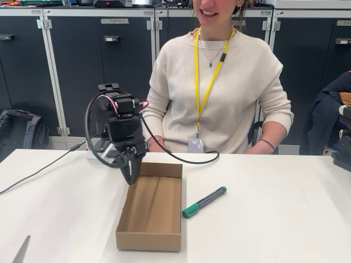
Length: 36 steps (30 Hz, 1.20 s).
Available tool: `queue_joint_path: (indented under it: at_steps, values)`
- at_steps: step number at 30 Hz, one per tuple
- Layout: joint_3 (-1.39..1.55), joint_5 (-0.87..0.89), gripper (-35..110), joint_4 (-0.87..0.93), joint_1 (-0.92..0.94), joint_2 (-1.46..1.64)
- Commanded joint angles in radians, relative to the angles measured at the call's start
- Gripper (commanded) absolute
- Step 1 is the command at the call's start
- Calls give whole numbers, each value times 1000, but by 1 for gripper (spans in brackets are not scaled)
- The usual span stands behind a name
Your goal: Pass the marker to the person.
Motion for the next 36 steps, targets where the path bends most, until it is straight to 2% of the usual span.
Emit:
queue_joint_path:
  at_steps: [1,9,17,30,36]
  values:
    - [-78,75,-5,3,-84,-23]
    - [-324,295,-5,120,-233,-201]
    - [-552,426,-5,186,-295,-379]
    - [-706,569,-5,190,-327,-551]
    - [-804,557,-5,198,-380,-581]
